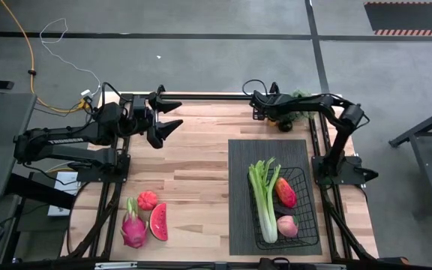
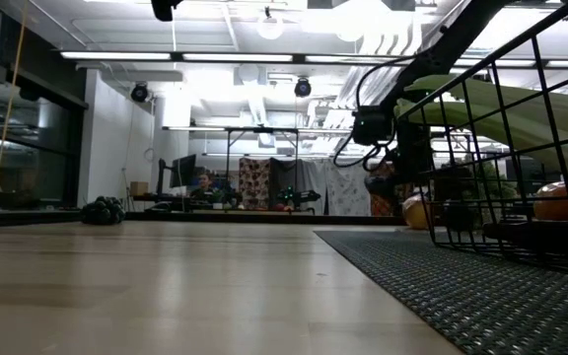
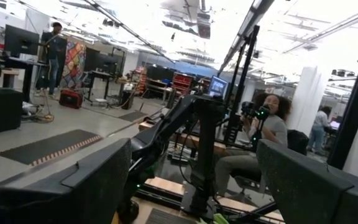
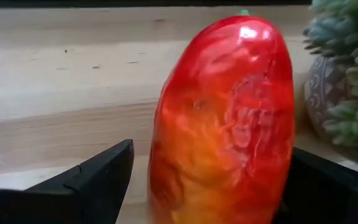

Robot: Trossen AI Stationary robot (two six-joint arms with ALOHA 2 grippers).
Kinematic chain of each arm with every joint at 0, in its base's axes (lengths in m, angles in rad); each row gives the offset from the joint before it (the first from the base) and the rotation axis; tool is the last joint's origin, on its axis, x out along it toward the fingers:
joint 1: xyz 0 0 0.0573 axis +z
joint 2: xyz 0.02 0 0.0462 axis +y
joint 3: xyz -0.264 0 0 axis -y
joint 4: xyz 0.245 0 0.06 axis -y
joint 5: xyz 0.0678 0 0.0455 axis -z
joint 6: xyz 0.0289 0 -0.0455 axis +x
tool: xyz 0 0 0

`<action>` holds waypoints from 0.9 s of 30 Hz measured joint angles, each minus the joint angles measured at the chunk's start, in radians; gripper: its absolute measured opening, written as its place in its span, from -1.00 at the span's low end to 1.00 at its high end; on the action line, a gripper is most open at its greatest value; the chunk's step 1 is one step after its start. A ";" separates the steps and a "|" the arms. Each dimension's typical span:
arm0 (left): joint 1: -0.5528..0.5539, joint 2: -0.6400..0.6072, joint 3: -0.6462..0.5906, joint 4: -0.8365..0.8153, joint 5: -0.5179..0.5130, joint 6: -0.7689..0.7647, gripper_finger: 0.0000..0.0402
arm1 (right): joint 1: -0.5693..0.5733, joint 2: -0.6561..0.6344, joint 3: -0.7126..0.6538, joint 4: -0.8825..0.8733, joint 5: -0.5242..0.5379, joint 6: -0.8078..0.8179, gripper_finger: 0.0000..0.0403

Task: Build produce basket
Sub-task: Put the mango into the black wire basket

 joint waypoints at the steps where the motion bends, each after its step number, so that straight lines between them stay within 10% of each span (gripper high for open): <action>1: 0.000 0.000 0.000 0.000 0.000 0.000 0.68 | 0.000 0.002 0.000 0.006 0.001 0.014 0.74; 13: 0.000 0.000 0.000 0.000 0.000 0.027 0.68 | -0.018 0.003 0.000 0.031 0.034 0.141 0.71; 27: 0.000 0.000 0.000 0.000 -0.002 0.035 0.68 | 0.012 -0.031 0.000 0.077 -0.029 -0.009 0.13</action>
